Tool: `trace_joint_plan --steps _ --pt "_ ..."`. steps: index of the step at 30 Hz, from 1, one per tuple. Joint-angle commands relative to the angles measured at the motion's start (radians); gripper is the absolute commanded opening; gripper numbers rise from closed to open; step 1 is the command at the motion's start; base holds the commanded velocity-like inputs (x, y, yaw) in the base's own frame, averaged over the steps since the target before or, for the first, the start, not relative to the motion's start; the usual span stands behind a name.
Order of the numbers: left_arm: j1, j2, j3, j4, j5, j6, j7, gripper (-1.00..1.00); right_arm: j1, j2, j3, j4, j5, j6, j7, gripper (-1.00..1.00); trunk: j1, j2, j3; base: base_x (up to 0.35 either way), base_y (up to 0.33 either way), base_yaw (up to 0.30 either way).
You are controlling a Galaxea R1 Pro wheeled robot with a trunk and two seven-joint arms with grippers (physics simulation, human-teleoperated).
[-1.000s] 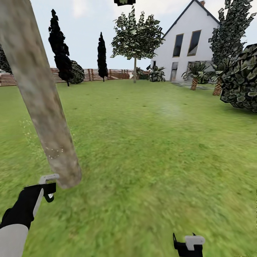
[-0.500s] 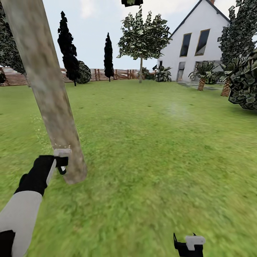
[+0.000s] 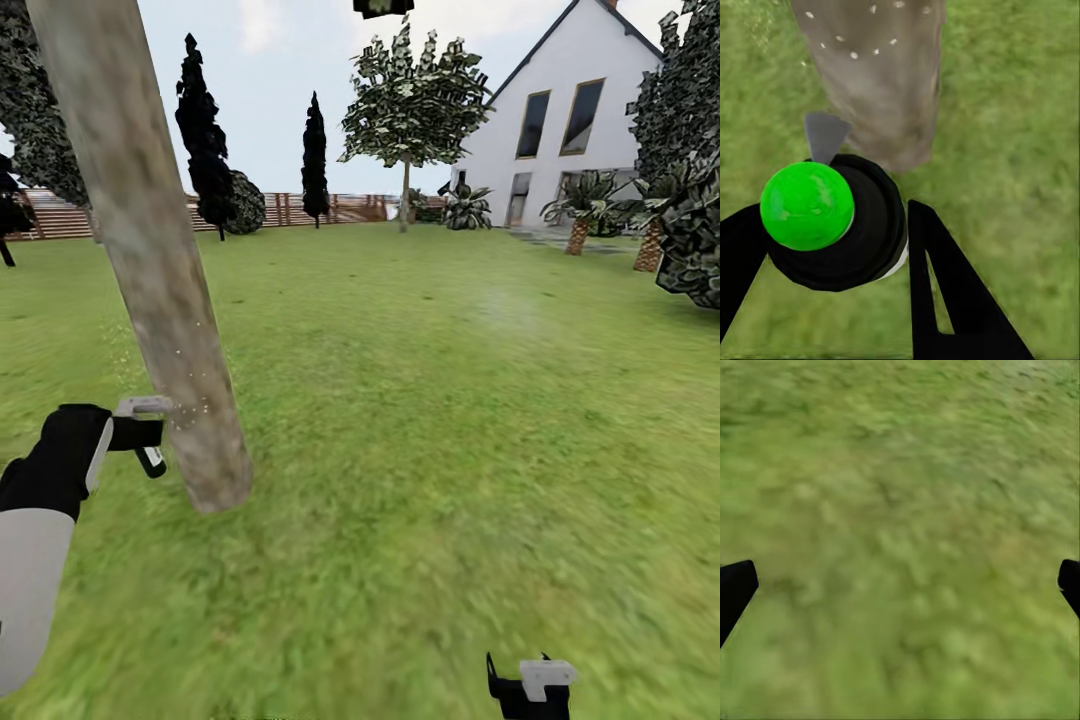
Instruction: In the garden, pick up the pesticide atomizer on the floor and spray pesticide onto both trees until each tree trunk is fully covered.
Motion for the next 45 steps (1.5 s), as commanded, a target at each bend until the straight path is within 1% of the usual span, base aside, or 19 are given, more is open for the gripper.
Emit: trace_joint_plan --steps 1,5,8,12,14,16,17,18,21,23,24,26,29,31,33,34,36,40,45 --pt "0.003 0.005 -0.001 -0.001 0.001 0.001 0.0 -1.0 0.0 0.0 0.0 0.0 0.0 0.0 0.0 1.0 0.0 0.0 0.0 0.064 0.0 0.272" --pt "0.009 0.006 -0.002 0.001 -0.019 0.001 0.0 -1.0 0.0 0.001 0.0 0.0 0.0 0.0 0.0 1.0 0.0 0.0 0.0 0.296 0.0 0.067" --pt "0.009 -0.003 0.003 0.003 -0.019 -0.001 -0.003 -1.0 0.0 0.001 0.0 0.0 0.0 0.0 0.001 1.0 0.0 0.0 0.0 0.324 0.095 0.004" --pt "0.009 -0.002 0.002 -0.001 -0.02 0.0 -0.008 -1.0 0.0 0.001 0.0 0.0 0.0 0.001 0.0 1.0 0.0 0.0 0.0 0.279 0.213 0.0" --pt "0.009 0.014 0.009 -0.001 -0.026 0.0 -0.007 -1.0 0.0 0.001 0.0 0.0 0.0 0.0 0.001 1.0 0.0 0.0 0.0 0.088 0.074 0.007" --pt "0.009 0.056 0.01 -0.001 -0.029 0.0 -0.008 -1.0 0.0 0.001 0.0 0.0 0.0 0.0 0.001 1.0 0.0 0.0 0.0 0.022 0.018 0.126" --pt "0.009 0.072 0.011 0.001 -0.029 -0.001 -0.01 -1.0 0.0 0.001 0.0 0.0 0.0 0.0 0.001 1.0 0.0 0.0 0.0 0.005 0.004 0.237" --pt "0.01 0.079 0.01 0.005 -0.029 -0.004 -0.012 -1.0 0.0 0.001 0.0 0.0 0.0 0.0 0.002 1.0 0.0 0.0 0.0 0.002 0.002 0.261" --pt "0.04 0.076 -0.004 0.001 -0.021 -0.01 -0.021 -1.0 0.0 0.001 0.0 0.0 0.0 0.001 0.002 1.0 0.0 0.0 0.0 0.0 0.0 0.187" --pt "0.042 0.074 -0.064 0.001 -0.02 -0.011 -0.125 -1.0 0.0 0.001 0.0 0.0 0.0 0.0 0.002 1.0 0.0 0.0 0.0 0.0 0.0 0.019" --pt "0.039 0.074 -0.078 0.0 -0.022 -0.012 -0.172 -1.0 0.0 0.001 0.0 0.0 0.0 0.0 0.002 1.0 0.0 0.0 0.0 0.0 0.0 0.005" --pt "0.035 0.072 -0.085 -0.003 -0.023 -0.012 -0.199 -1.0 0.0 0.001 0.0 0.0 0.0 0.001 0.002 1.0 0.0 0.0 0.0 0.0 0.0 0.002" --pt "0.025 0.07 -0.087 -0.004 -0.023 -0.006 -0.208 -1.0 0.0 0.001 0.0 0.0 0.0 0.0 0.002 1.0 0.0 0.0 0.0 0.0 0.0 0.0" --pt "0.002 0.076 -0.086 -0.006 -0.026 -0.002 -0.208 -1.0 0.0 0.001 0.0 0.0 0.0 0.001 0.001 1.0 0.0 0.0 0.0 0.0 0.0 0.0" --pt "-0.025 0.095 -0.082 -0.007 -0.03 -0.001 -0.207 -1.0 0.0 0.0 0.0 0.0 0.0 0.0 0.0 1.0 0.0 0.0 0.0 0.0 0.0 0.0" --pt "-0.02 0.115 -0.079 -0.006 -0.03 -0.006 -0.207 -1.0 0.0 0.0 0.0 0.0 0.0 0.001 0.001 1.0 0.0 0.0 0.0 0.0 0.0 0.0" --pt "-0.015 0.128 -0.078 -0.006 -0.031 -0.008 -0.208 -1.0 0.0 0.0 0.0 0.0 0.0 0.001 0.001 1.0 0.0 0.0 0.0 0.0 0.0 0.0" --pt "-0.014 0.131 -0.078 -0.007 -0.029 -0.012 -0.205 -1.0 0.0 0.0 0.0 0.0 0.0 0.0 0.001 1.0 0.0 0.0 0.0 -0.008 -0.026 0.0" --pt "-0.014 0.129 -0.085 -0.005 -0.03 -0.014 -0.199 -1.0 0.0 0.0 0.0 0.0 0.0 0.001 0.002 1.0 0.0 0.0 0.0 -0.045 -0.242 0.0"
